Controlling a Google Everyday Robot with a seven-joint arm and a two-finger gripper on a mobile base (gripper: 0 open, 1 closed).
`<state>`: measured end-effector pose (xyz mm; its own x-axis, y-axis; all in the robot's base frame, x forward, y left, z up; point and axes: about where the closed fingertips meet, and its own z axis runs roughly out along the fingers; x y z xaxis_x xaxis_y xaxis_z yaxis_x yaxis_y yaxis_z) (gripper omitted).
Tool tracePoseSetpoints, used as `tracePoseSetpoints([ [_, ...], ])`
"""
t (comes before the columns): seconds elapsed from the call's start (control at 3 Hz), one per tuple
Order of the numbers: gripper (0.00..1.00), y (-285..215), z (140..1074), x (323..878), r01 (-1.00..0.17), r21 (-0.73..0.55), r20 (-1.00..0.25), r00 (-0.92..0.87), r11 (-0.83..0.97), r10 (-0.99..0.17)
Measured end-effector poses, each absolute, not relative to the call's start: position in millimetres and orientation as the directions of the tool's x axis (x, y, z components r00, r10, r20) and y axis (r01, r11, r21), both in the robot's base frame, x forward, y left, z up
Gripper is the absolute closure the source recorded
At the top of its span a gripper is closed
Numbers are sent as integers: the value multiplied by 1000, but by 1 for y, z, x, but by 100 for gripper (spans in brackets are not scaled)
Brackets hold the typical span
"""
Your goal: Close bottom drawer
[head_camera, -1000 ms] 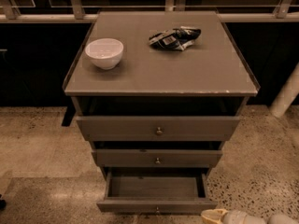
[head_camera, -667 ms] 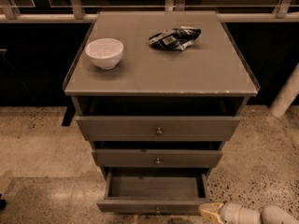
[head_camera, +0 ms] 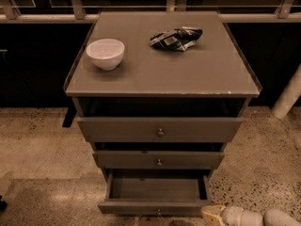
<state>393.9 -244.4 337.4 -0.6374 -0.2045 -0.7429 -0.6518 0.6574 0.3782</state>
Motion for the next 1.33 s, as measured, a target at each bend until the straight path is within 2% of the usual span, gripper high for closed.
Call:
tracePoseSetpoints([
  [0.67, 100, -242, 266, 398, -589, 516, -713, -698, 622, -68],
  [1.33, 100, -237, 212, 426, -560, 586, -688, -726, 585, -6],
])
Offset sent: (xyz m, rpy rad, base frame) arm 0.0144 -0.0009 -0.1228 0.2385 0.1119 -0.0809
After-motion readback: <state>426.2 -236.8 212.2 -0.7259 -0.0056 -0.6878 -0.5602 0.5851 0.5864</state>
